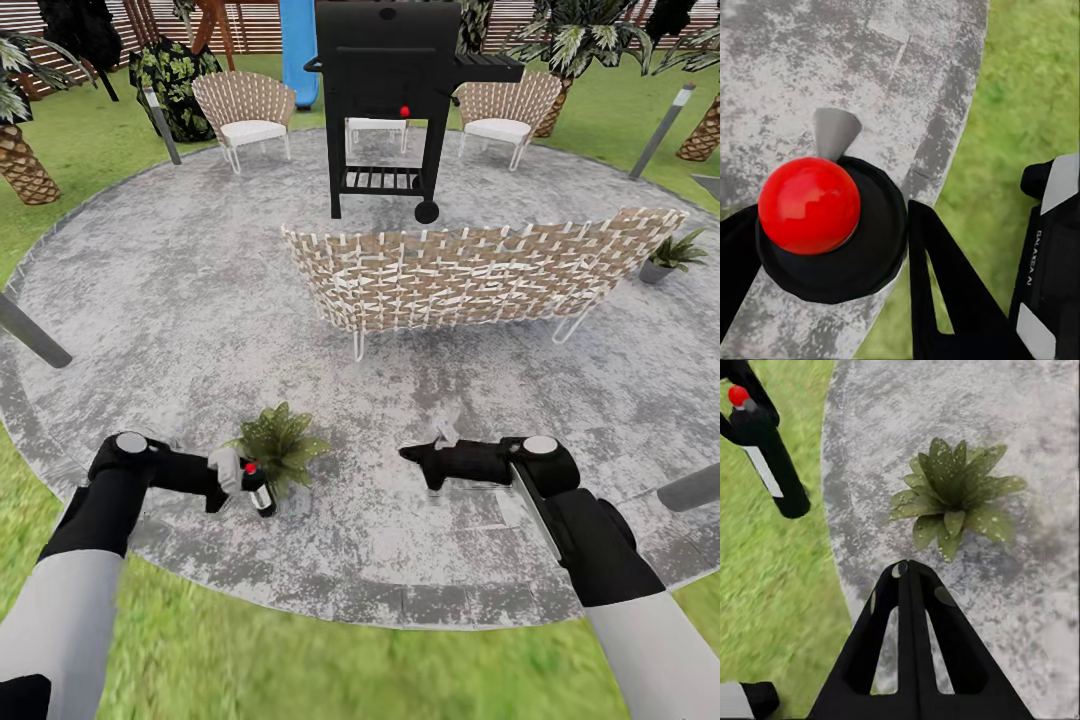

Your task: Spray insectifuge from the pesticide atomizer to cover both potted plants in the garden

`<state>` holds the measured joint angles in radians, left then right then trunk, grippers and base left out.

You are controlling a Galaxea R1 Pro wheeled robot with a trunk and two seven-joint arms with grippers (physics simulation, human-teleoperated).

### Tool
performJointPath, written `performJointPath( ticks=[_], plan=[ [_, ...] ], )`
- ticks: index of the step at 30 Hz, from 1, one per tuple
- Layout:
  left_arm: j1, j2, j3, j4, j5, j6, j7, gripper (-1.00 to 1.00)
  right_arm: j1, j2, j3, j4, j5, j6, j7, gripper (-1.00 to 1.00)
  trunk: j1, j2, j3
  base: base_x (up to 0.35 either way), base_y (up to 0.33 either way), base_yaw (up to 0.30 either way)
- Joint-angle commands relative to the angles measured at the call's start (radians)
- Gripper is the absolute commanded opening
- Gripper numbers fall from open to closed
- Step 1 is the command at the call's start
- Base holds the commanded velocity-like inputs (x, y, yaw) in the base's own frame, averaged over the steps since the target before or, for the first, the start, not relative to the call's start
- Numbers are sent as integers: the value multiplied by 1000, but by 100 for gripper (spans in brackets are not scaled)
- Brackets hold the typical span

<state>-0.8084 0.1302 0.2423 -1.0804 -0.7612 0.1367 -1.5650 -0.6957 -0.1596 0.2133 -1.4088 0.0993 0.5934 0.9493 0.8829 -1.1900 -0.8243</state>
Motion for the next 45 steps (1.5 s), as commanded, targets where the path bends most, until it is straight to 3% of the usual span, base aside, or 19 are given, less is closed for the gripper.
performJointPath(
  ticks=[1, 3, 6, 8, 9, 10, 12, 16, 18, 19, 20, 21, 23, 26, 31, 33, 36, 41, 45],
  plan=[
    [24, -1, 48, -5, -5, 11, -6, -100, -1, 0, 0, -1, 7, 2, -120, -100, 0, -1, -1, 0, 0, 0],
    [70, 0, 136, -12, -5, 17, -6, -100, -1, 0, 0, -1, 7, 1, -374, -100, 0, -1, -1, 0, 0, 0],
    [138, 0, 280, -12, -5, 22, -6, -100, 18, 0, -4, -1, 6, 0, -551, -100, 0, -1, -1, 0, 0, 0],
    [177, -1, 398, -13, -6, 23, -6, -100, 60, 1, -57, 1, 5, -2, -681, -100, 0, -1, -1, 0, 0, 0],
    [189, -1, 445, -14, -7, 23, -6, -100, 78, 2, -99, 11, 4, -13, -738, 100, 0, -1, -1, 0, 0, 0],
    [205, -1, 500, -16, -7, 23, -6, -100, 95, 3, -145, 51, 1, -59, -779, 100, 0, -1, -1, 0, 0, 0],
    [242, -2, 564, -17, -6, 23, -6, -100, 104, 3, -188, 160, -1, -152, -800, 100, 0, -1, -1, 0, 0, 0],
    [263, -8, 616, -18, -9, 26, -6, -100, 106, 4, -208, 436, -3, -379, -809, 100, 0, -1, -1, 0, 0, 0],
    [265, -9, 682, -18, -9, 26, 1, -100, 107, 4, -210, 547, -4, -485, -810, 100, 0, -1, -1, 0, 0, 0],
    [265, -9, 723, -18, -9, 26, 38, -100, 107, 4, -220, 611, -5, -537, -811, 100, 0, -1, -1, 0, 0, 0],
    [270, -10, 774, -17, -9, 25, 132, -100, 107, 3, -295, 716, -7, -619, -810, 100, 0, -1, -1, 0, 0, 0],
    [279, -10, 788, -17, -9, 23, 177, -100, 107, 3, -333, 759, -7, -656, -810, 100, 0, -1, -1, 0, 0, 0],
    [334, -11, 805, -15, -8, 18, 348, -100, 107, 2, -426, 913, -6, -791, -803, 100, 0, -1, -1, 0, 0, 0],
    [376, -16, 811, -9, -8, 14, 485, -100, 107, 0, -462, 1028, -7, -856, -800, 100, 0, -1, -1, 0, 0, 0],
    [464, -18, 816, -5, -7, 12, 517, -100, 108, 0, -488, 1058, -37, -869, -805, 100, 0, -1, 3, 0, 0, 0],
    [472, -18, 819, -4, -7, 12, 519, -100, 108, 2, -489, 1058, -39, -869, -806, 100, 0, -1, 4, 0, 0, 0],
    [477, -18, 868, -5, -7, 12, 519, -100, 108, 3, -491, 1056, -38, -869, -805, 100, 0, -1, 4, 0, 0, 0],
    [480, -20, 878, 4, -7, 11, 526, -100, 108, 3, -490, 1060, -39, -868, -807, 100, 0, -1, 6, 0, 0, 0],
    [482, -34, 878, 64, -7, 9, 659, -100, 107, 3, -490, 1073, -39, -871, -808, 100, 0, -1, 12, 0, 0, 0]
  ],
)
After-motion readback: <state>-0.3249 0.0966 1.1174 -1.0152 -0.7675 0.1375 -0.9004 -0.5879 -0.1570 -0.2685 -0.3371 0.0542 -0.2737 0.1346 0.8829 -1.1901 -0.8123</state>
